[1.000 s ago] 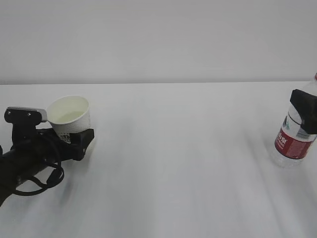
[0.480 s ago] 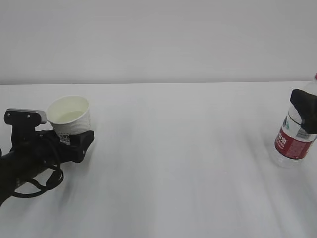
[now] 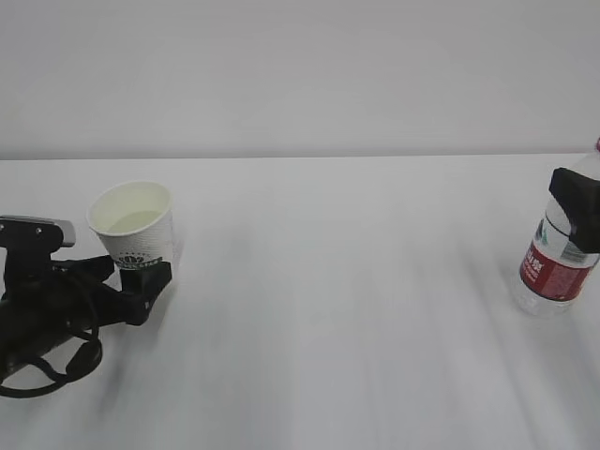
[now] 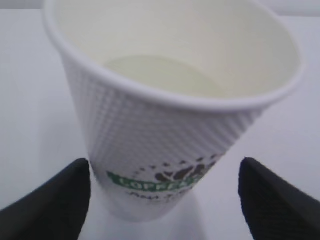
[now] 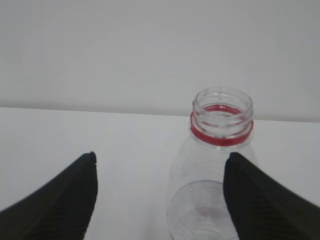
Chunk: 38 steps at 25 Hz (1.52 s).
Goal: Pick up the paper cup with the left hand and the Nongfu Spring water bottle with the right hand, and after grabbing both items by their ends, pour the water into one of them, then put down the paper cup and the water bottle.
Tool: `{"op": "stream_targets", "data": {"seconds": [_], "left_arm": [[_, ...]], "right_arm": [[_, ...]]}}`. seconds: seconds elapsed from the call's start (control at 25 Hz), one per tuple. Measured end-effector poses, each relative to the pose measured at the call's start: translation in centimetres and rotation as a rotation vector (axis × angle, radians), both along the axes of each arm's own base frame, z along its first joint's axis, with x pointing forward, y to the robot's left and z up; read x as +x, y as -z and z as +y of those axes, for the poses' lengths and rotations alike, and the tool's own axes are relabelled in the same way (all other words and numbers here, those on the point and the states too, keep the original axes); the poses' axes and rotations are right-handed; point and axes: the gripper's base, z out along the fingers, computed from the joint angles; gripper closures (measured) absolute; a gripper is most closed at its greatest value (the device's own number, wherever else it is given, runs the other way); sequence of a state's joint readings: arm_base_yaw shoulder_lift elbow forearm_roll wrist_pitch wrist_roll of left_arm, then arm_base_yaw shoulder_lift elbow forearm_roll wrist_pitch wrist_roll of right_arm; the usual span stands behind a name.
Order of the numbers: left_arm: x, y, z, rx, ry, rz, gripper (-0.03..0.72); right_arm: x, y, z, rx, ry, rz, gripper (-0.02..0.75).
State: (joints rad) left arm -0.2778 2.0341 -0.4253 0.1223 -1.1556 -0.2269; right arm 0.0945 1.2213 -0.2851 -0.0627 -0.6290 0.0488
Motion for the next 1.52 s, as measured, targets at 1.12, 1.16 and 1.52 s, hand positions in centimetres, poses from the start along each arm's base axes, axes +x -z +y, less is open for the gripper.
{"op": "stream_targets", "data": {"seconds": [1.12, 1.16, 1.52], "left_arm": [[-4.5, -3.7, 0.4, -0.084, 0.074, -0.017, 0.095], [-4.5, -4.1, 0.4, -0.088, 0.079, -0.032, 0.096], [-4.8, -7.7, 0.4, -0.124, 0.091, -0.182, 0.099]], "right_arm": [[0.0, -1.5, -0.1, 0.026, 0.013, -0.102, 0.145], [0.0, -1.9, -0.1, 0.026, 0.013, -0.109, 0.145], [-0.4, -5.3, -0.2, 0.025, 0.021, -0.128, 0.145]]}}
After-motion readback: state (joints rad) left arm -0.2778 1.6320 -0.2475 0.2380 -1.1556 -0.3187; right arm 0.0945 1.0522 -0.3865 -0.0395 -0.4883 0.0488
